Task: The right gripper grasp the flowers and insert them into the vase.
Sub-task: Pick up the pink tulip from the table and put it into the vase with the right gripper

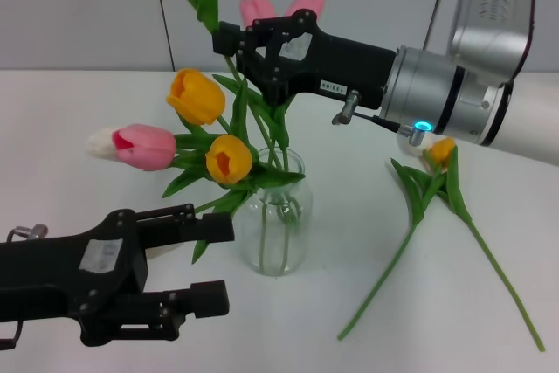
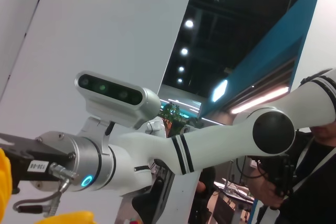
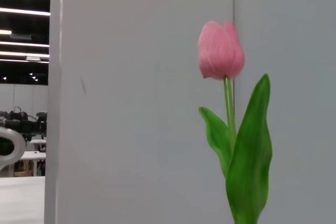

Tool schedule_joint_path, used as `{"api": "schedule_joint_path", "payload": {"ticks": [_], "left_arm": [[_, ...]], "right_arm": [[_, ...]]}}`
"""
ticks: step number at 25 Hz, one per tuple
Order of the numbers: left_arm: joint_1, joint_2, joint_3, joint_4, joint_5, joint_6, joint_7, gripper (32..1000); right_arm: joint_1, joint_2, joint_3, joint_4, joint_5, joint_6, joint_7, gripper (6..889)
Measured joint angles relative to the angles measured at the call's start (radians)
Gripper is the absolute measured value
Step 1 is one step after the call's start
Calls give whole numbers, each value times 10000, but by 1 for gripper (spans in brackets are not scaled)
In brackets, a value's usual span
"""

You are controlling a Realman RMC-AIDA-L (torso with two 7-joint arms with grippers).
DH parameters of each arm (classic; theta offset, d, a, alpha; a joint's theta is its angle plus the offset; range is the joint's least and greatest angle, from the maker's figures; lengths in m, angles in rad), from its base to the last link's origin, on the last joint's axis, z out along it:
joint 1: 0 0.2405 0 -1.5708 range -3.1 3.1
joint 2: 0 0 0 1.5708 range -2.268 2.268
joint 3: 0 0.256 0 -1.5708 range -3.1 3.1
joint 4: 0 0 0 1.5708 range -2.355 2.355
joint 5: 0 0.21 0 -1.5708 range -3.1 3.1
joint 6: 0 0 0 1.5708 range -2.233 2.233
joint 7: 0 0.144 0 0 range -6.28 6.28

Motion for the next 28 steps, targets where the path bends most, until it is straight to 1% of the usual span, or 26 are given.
{"api": "schedule_joint_path", "payload": {"ticks": [5,11,19,25,28], "left_arm": [[-107,-25,0,-88,90,-4,0,803],[-117,-26,0,-92,97,-4,5,803],[-74,-27,0,-90,103,-3,13,803],[-45,-27,0,-88,103,-3,31,803],[-39,-27,0,-88,103,-3,34,803]], "right_arm": [[80,0,-1,283,1,0,-214,29],[52,0,-1,353,-20,39,-283,33],[-184,12,-25,371,-72,279,-386,37],[-446,15,-356,371,-76,277,-443,41],[-620,16,-412,370,-77,259,-443,43]]}}
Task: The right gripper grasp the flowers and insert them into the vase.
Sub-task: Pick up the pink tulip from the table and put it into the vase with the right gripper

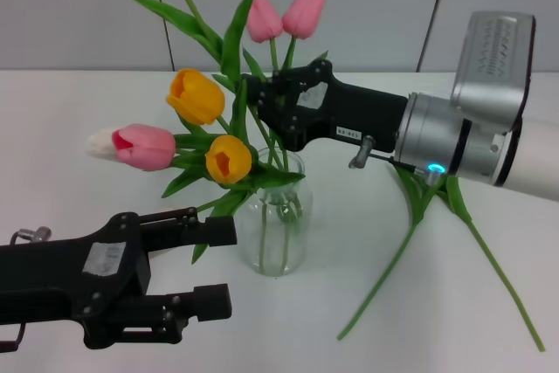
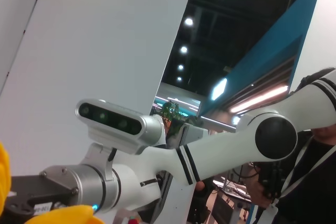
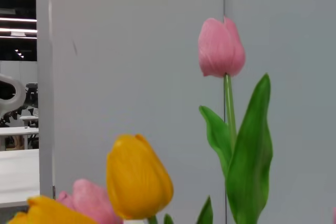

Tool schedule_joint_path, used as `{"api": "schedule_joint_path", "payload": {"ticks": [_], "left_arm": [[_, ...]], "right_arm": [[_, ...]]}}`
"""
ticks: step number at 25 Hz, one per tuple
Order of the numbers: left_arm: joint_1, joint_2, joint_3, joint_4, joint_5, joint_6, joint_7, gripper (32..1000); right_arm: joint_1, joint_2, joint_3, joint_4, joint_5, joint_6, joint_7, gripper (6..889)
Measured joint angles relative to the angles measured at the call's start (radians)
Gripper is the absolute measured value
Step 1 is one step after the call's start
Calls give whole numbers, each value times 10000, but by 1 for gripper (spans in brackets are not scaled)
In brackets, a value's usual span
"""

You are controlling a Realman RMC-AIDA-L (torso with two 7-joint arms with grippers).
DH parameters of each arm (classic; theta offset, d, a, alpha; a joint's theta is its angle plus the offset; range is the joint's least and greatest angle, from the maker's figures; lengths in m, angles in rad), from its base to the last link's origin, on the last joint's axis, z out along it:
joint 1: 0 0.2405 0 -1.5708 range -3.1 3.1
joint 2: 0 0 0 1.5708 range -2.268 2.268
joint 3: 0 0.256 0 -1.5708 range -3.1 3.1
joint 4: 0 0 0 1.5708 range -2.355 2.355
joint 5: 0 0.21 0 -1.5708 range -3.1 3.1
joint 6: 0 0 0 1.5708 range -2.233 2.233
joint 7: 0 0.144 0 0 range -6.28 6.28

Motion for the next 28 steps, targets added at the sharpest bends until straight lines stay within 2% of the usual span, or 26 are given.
{"api": "schedule_joint_path", "payload": {"ticks": [6,18,24,27,28], "left_arm": [[15,0,-15,0,0,0,-1,803],[14,1,-16,1,-1,0,-3,803],[62,0,-38,1,-1,0,-4,803],[78,1,-47,0,-1,0,-3,803],[89,1,-53,1,-1,0,-1,803]], "right_arm": [[-299,0,-16,-39,0,-48,0,46],[-497,0,-17,-57,-7,4,-1,53],[-692,0,-17,-85,8,-202,-558,57],[-826,0,-11,-94,35,-386,-761,240],[-852,0,-5,-97,37,-445,-793,252]]}}
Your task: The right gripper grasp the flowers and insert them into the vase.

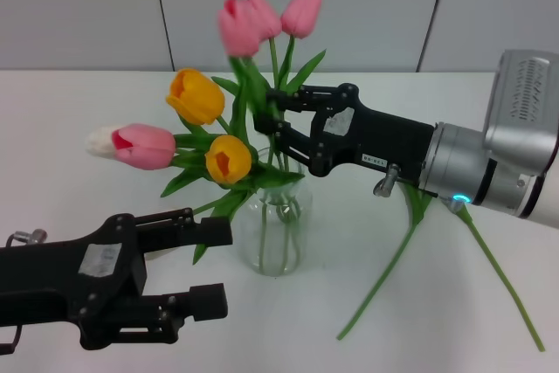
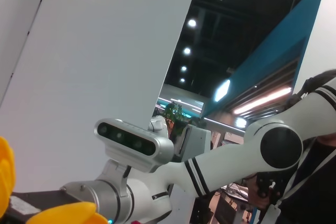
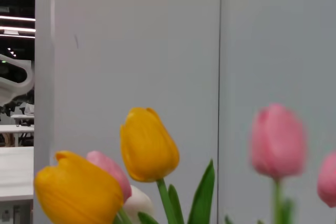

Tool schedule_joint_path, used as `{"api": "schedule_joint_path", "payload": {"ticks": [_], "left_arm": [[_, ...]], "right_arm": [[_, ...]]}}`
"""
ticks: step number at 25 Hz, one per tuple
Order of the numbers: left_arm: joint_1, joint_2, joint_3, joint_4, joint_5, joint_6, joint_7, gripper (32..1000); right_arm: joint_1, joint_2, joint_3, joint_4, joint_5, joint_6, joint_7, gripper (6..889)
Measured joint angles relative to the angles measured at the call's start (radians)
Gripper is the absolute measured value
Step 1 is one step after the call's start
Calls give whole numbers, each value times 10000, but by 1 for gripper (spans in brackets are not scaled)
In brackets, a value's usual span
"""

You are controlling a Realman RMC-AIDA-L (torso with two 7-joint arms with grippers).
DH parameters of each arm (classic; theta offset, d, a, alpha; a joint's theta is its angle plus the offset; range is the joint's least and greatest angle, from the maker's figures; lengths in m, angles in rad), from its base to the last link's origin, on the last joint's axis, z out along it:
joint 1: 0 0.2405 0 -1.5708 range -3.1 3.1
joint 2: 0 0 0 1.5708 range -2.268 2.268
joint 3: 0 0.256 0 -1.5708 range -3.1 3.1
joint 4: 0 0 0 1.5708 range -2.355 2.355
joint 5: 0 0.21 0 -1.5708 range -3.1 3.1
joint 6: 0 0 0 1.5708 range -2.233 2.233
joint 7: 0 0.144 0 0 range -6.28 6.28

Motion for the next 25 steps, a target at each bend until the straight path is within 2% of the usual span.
{"api": "schedule_joint_path", "payload": {"ticks": [6,10,17,19,22,25], "left_arm": [[29,17,3,0,0,0,6,803],[39,30,1,0,-1,9,9,803],[134,62,-20,0,-1,16,13,803],[155,86,-23,0,-1,16,12,803],[164,96,-24,0,-1,19,20,803],[186,97,-31,0,-1,28,51,803]], "right_arm": [[-76,0,57,-85,6,-369,-96,327],[-482,0,105,-557,24,-810,-97,376],[-1018,-29,155,-1108,104,-1610,100,532],[-1174,-58,156,-1260,132,-1812,443,594],[-1574,-89,92,-1811,98,-1960,1411,688],[-1897,-109,27,-2251,52,-2452,2010,788]]}}
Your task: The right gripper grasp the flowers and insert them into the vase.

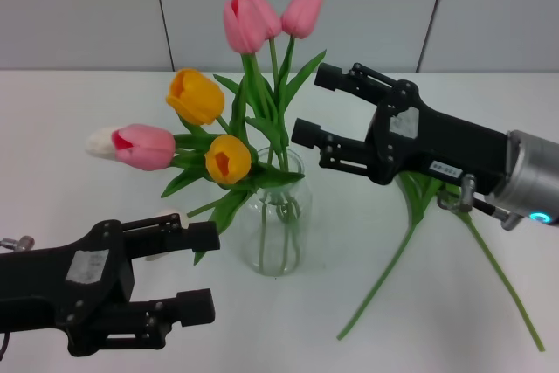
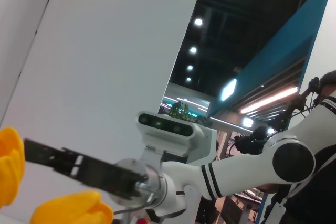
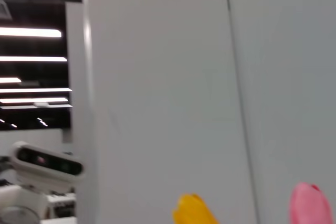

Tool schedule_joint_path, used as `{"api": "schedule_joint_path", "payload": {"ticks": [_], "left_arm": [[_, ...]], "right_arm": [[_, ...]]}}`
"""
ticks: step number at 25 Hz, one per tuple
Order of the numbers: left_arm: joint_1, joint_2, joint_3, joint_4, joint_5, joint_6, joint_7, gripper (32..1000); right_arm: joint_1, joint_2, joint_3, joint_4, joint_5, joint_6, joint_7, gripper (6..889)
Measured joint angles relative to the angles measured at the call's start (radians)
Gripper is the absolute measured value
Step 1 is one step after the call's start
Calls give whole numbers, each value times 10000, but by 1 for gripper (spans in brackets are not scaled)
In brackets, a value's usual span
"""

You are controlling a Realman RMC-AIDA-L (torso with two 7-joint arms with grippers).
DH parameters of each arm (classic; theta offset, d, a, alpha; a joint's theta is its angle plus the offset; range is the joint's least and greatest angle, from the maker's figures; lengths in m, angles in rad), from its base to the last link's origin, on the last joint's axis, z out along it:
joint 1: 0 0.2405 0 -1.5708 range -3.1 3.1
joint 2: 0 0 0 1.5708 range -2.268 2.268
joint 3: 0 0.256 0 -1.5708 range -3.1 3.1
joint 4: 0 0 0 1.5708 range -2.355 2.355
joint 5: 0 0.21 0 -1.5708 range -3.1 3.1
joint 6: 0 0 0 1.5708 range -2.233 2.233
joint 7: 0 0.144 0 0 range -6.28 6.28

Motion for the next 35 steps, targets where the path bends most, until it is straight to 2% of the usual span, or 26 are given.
{"api": "schedule_joint_path", "payload": {"ticks": [1,5,10,12,13,17,26,29,35], "left_arm": [[50,10,-6,0,0,4,28,803],[96,24,-9,1,-10,10,39,803],[114,28,-9,0,-15,19,39,803],[134,28,-9,0,-16,19,38,803],[148,29,-9,0,-17,19,38,803],[182,38,1,23,-16,19,38,803],[239,42,35,73,-16,27,38,803],[256,68,39,76,-15,31,38,803],[278,119,66,76,-15,34,38,803]], "right_arm": [[-48,-8,-5,-52,-51,-204,182,821],[-113,-71,53,-208,-502,-1147,1200,815],[-516,-378,105,-754,-1141,-2134,2013,811],[-726,-445,110,-1422,-1840,-2688,2466,810],[-726,-445,110,-1422,-1840,-2688,2466,809],[-747,-477,114,-2059,-3057,-3361,2970,811],[-755,-508,138,-2178,-3512,-3736,2992,813],[-758,-548,189,-2182,-3548,-3751,2956,813],[-1026,-580,874,-2483,-3607,-3822,2885,813]]}}
